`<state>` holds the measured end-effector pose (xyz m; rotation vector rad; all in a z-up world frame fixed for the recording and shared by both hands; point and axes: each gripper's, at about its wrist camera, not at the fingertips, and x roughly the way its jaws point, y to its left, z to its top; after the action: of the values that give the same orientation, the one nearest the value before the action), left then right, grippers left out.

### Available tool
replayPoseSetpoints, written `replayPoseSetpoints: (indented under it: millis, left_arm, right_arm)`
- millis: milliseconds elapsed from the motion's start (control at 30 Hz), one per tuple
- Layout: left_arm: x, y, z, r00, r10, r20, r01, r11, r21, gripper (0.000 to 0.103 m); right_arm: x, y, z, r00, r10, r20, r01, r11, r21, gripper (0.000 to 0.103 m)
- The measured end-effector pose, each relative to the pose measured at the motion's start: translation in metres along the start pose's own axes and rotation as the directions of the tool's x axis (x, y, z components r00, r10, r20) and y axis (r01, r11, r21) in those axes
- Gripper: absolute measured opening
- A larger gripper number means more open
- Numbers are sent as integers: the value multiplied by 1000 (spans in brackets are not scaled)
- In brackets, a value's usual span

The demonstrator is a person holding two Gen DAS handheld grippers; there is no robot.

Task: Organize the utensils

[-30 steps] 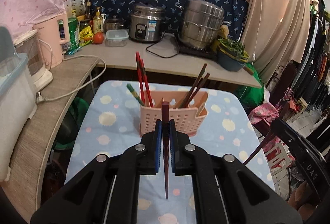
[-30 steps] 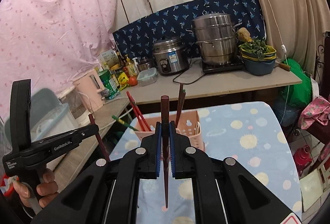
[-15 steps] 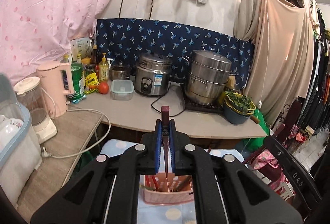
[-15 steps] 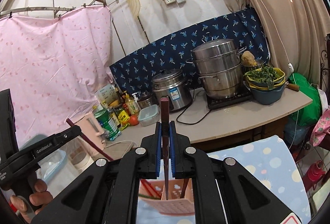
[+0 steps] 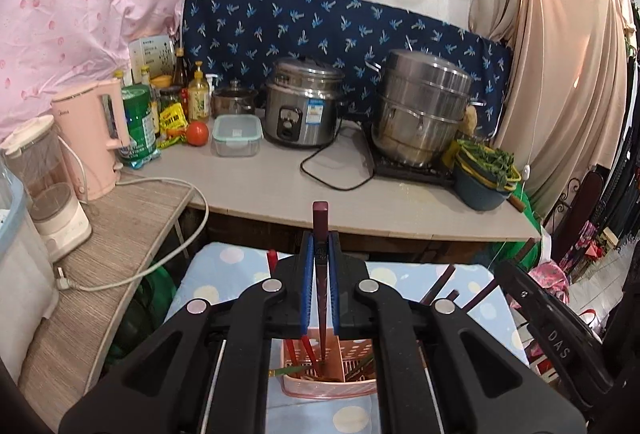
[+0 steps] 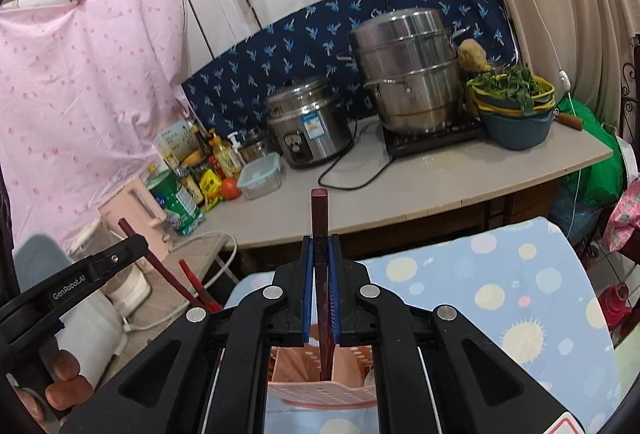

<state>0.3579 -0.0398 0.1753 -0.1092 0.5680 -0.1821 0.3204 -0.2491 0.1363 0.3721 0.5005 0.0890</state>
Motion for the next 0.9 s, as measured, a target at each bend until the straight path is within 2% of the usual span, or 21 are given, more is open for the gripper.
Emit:
replayPoseSetpoints:
  millis: [200, 400, 467, 500, 567, 667, 767, 833, 900]
  left_arm:
    - [18, -2, -18, 999, -8, -51, 7, 1000, -10, 7]
    - [19, -5, -30, 998, 8, -63, -7, 1000, 3, 8]
    - [17, -5, -32, 998, 8, -68, -8, 1000, -1, 16]
    - [14, -4, -33, 998, 9, -65, -10, 1000, -6, 27]
    - [9, -3, -35, 999, 19, -49, -19, 1000, -11, 39]
    - [0, -4, -39, 998, 33, -45, -33, 999, 1, 42]
    - [-10, -8, -46, 997, 62, -41, -61, 998, 19, 52]
    - [-17, -9, -52, 996, 81, -36, -80, 996, 29, 61]
    - [-23, -10, -58, 995, 94, -32, -93, 995, 35, 65]
  right_arm:
    - [13, 1, -15, 998, -5, -59, 2, 999, -36, 7]
    - [4, -5, -20, 999, -24, -47, 23, 1000, -19, 25]
    - [-4, -6, -20, 999, -28, -38, 27, 999, -18, 30]
    - [-8, -6, -21, 999, -28, -34, 27, 999, -18, 35]
    - [-15, -6, -23, 999, -23, -31, 23, 1000, -17, 39]
    - [-25, -4, -28, 999, -18, -41, 17, 1000, -25, 40]
    - [-36, 1, -37, 998, -27, -48, 25, 999, -48, 45]
    - [-44, 6, -43, 998, -45, -50, 41, 996, -81, 52]
    - [-52, 11, -50, 997, -67, -48, 61, 991, -121, 57]
